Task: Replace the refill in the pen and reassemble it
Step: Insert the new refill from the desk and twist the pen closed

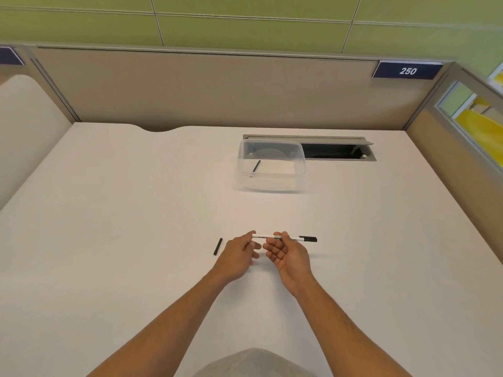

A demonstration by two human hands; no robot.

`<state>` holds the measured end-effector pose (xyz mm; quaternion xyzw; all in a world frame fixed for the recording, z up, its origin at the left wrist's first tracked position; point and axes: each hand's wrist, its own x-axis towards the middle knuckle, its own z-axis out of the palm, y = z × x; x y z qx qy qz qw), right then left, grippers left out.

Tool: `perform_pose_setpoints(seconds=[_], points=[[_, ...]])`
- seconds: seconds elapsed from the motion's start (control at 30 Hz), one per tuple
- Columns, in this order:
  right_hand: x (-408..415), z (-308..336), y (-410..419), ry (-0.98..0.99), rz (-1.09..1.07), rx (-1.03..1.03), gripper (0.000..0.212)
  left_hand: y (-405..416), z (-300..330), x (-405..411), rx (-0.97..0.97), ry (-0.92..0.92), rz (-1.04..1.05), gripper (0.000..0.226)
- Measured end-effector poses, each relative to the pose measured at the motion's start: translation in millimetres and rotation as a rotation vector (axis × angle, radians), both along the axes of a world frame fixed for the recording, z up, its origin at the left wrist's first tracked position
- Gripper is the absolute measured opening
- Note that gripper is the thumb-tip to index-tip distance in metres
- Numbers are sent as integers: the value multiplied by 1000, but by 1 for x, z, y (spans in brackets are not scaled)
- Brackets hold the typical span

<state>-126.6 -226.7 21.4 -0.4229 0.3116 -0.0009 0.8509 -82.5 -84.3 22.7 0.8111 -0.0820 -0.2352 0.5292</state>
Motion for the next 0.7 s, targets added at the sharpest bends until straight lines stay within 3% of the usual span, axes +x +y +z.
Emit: perform_pose_setpoints(seconds=[0.17,0.4,0.57,0.7], points=[[2,-4,1,23,2,12,24,5,-8,0,228,-162,-110,43],[4,-3,-1,22,-7,28,23,27,-14,7,442,-426,192,25],[3,-3,-5,33,-9,37,23,48,-25,11,675,-355,251,36],[4,-4,-5,42,-8,39,23,53,-31,11,722,-311,238,24]])
